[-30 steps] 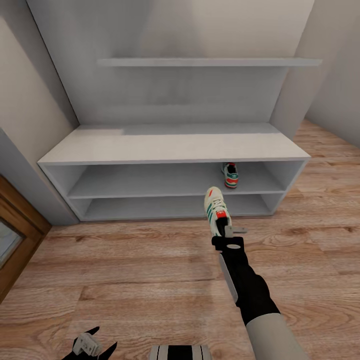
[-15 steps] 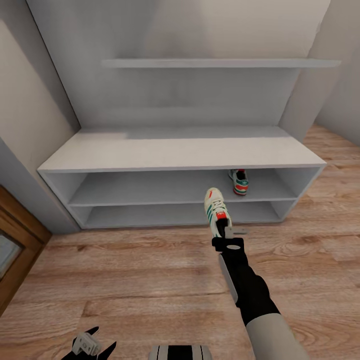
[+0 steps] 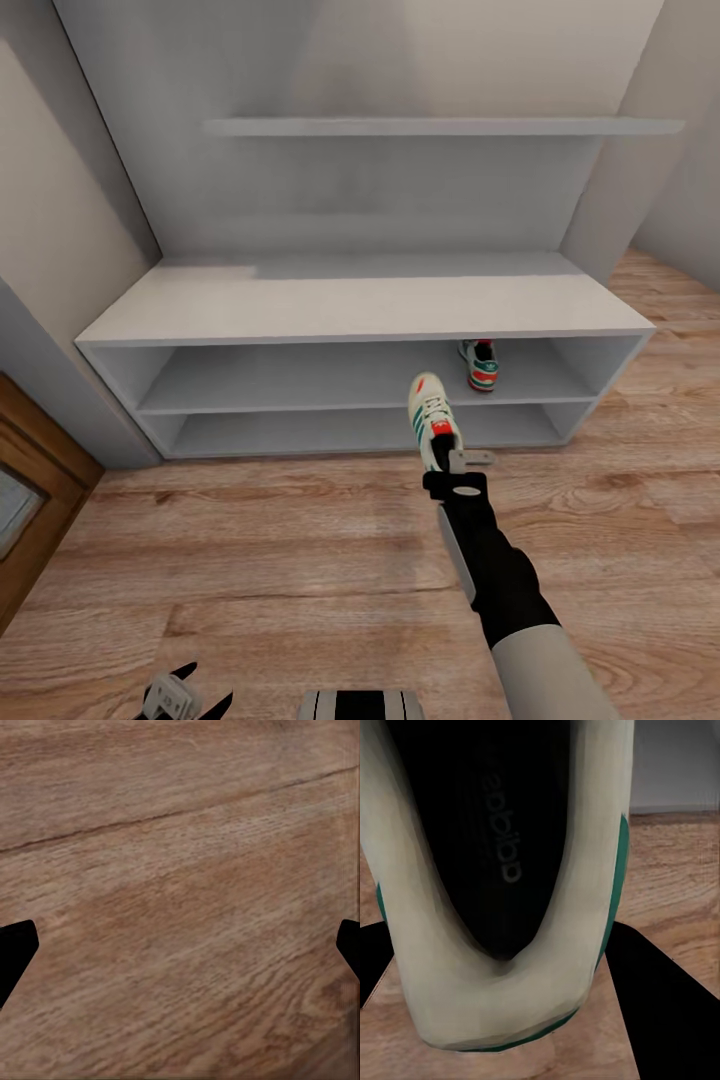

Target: Pick up the two gym shoes and the two sandals from the corridor floor and place them onto the hallstand (shoe rack) in the corridor, making sure they are on the rack and not on the floor. Arrange them so the two gym shoes are next to each other and the two sandals are next to each other.

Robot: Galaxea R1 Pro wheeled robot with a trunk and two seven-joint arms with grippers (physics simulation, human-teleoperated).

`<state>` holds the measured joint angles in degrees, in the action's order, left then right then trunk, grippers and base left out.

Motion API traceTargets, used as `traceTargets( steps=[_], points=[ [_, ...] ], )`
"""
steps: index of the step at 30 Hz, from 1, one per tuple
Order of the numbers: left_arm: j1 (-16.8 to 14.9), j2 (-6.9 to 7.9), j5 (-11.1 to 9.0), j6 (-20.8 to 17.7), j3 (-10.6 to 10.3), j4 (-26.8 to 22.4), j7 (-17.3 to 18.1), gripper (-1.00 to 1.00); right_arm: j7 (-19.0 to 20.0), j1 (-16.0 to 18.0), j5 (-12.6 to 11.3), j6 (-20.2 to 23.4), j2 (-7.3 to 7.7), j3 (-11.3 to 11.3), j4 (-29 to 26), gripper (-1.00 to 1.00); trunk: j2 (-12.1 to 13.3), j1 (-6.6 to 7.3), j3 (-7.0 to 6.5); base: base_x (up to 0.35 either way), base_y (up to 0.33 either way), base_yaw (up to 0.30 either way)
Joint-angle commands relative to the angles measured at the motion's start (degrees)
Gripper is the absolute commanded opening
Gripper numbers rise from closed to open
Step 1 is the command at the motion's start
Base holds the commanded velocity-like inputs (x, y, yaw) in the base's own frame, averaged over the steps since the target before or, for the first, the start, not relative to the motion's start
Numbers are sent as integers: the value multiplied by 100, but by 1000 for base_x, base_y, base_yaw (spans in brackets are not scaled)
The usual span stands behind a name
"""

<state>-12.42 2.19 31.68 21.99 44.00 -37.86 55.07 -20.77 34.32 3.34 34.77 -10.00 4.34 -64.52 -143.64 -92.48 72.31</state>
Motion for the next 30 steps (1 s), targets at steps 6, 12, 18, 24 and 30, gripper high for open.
traceTargets(
  steps=[6, 12, 18, 24, 30],
  points=[
    [26, 12, 35, 17, 50, -2, 30, 100, -15, 5, 35, 81, 0, 78, -201, -100, -2, 1, 4, 0, 0, 0],
    [39, 29, 40, 16, 57, -2, 24, 100, -29, 11, 46, 125, 0, 68, -396, -100, -2, 1, 4, 0, 0, 0],
    [47, 25, 40, 16, 61, -2, 21, 100, -111, 42, 59, 327, 0, 28, -397, -100, -2, 1, 4, 0, 0, 0],
    [60, 27, 40, 16, 64, -2, 21, 100, -688, 58, 49, 638, 0, 24, -388, -100, -2, 1, 4, 0, 0, 0],
    [63, 27, 40, 16, 65, -2, 21, 100, -936, 78, -48, 713, 0, 24, -393, -100, -2, 1, 4, 0, 0, 0]
  ],
)
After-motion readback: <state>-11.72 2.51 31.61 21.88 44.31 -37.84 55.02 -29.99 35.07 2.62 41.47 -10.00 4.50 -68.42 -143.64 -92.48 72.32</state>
